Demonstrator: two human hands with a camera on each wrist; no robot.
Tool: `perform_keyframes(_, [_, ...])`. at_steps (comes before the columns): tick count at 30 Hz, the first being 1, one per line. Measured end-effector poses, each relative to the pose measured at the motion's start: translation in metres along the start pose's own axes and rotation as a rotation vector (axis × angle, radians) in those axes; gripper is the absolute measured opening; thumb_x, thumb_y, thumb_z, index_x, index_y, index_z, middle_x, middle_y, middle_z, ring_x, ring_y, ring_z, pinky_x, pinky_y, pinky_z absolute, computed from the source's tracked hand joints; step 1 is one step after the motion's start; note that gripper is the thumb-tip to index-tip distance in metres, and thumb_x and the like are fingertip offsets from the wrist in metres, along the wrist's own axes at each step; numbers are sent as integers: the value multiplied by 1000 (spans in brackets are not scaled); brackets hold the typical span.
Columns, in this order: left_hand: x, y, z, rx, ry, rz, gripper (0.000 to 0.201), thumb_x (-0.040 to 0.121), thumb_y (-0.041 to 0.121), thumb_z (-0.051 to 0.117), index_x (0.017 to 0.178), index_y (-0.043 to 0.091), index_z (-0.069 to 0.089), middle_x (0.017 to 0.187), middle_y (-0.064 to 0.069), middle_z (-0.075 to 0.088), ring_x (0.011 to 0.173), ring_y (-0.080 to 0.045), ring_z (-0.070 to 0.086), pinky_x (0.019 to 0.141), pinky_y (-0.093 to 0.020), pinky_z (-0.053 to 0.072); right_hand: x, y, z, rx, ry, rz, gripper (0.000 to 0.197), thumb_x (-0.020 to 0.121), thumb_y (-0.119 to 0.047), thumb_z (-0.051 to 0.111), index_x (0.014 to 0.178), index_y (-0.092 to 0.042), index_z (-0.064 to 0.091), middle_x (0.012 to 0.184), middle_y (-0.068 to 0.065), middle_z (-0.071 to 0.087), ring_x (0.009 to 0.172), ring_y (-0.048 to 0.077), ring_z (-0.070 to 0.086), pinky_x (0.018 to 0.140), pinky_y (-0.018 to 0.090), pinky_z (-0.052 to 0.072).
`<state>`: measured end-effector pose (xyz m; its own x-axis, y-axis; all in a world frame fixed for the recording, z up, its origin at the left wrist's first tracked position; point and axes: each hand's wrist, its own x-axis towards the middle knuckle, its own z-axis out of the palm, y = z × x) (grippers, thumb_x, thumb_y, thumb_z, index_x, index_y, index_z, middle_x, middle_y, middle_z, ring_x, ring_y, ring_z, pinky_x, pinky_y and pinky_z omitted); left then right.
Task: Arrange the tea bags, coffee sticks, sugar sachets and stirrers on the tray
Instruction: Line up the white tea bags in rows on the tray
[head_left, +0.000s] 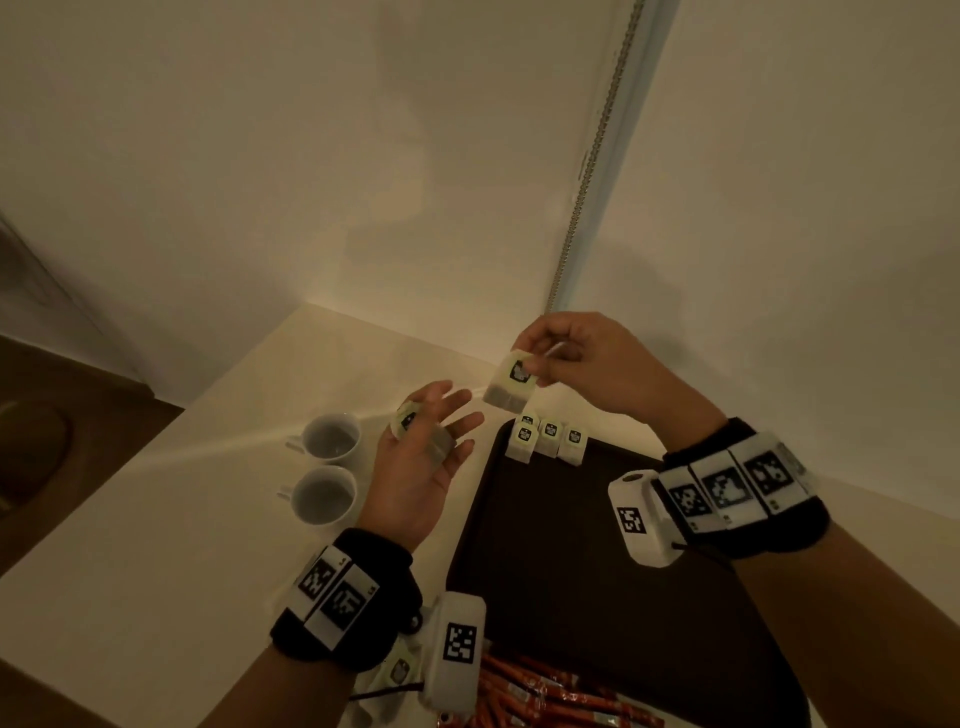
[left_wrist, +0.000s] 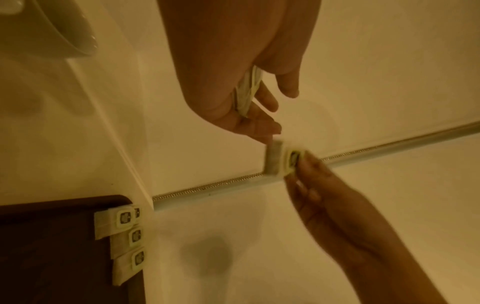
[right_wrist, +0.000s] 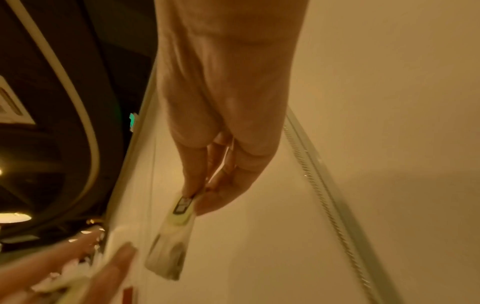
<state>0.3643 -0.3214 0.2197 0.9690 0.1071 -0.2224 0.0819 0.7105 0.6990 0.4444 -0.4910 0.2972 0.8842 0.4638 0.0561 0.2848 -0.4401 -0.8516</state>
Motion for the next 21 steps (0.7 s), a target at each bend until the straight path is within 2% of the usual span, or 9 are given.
perform_keyframes(4, [7, 1, -17, -80, 60, -79, 39, 82, 45, 54, 106, 16, 63, 97, -3, 72, 85, -18, 69, 59, -21, 55, 7, 76, 4, -235, -69, 201, 17, 84, -3, 65, 93, -17, 65, 88, -1, 66, 69, 7, 61, 63, 8, 46])
perform_keyframes(8, [12, 0, -26, -97, 78, -123, 39, 94, 47, 42, 102, 15, 63, 94, -6, 72, 80, -20, 70, 56, -22, 55, 9, 150, 22, -451, -175, 363, 18, 86, -12, 65, 103, -10, 66, 104, 5, 65, 93, 16, 57, 79, 21, 41])
perform_keyframes(10, [13, -1, -28, -74, 77, -127, 39, 95, 46, 39, 100, 15, 63, 92, -6, 72, 77, -19, 70, 55, -23, 54, 9, 175, 31, -495, -221, 433, 20, 86, -15, 65, 104, -9, 65, 108, 5, 64, 94, 15, 56, 79, 21, 38])
perform_keyframes(12, [16, -2, -31, -53, 78, -128, 40, 96, 45, 37, 99, 14, 62, 90, -5, 73, 75, -19, 70, 54, -23, 54, 10, 193, 37, -476, -191, 487, 19, 85, -13, 66, 103, -9, 66, 108, 7, 65, 91, 14, 55, 76, 20, 39])
perform_keyframes(15, [20, -4, -35, -34, 93, -130, 40, 97, 44, 35, 96, 14, 62, 86, -5, 73, 72, -18, 70, 53, -22, 54, 16, 211, 39, -436, -58, 507, 16, 83, -9, 66, 99, -6, 67, 106, 10, 66, 85, 11, 52, 62, 12, 37])
perform_keyframes(16, [21, -4, -36, -30, 97, -131, 40, 97, 43, 35, 95, 14, 62, 85, -5, 73, 71, -18, 70, 53, -21, 54, 18, 214, 39, -418, -14, 508, 15, 83, -7, 66, 97, -5, 67, 105, 10, 67, 85, 11, 52, 62, 12, 36])
perform_keyframes(19, [24, -6, -40, -8, 113, -130, 41, 96, 44, 35, 96, 14, 63, 86, -4, 73, 72, -18, 71, 54, -21, 54, 25, 221, 38, -392, 72, 512, 13, 81, -3, 67, 94, -3, 68, 103, 11, 68, 84, 12, 53, 73, 18, 38])
perform_keyframes(21, [26, -8, -42, 5, 120, -129, 41, 96, 45, 35, 97, 14, 63, 87, -5, 73, 73, -18, 71, 54, -22, 55, 30, 224, 38, -396, 93, 509, 12, 80, -4, 68, 92, -3, 69, 101, 11, 68, 83, 12, 53, 74, 18, 37])
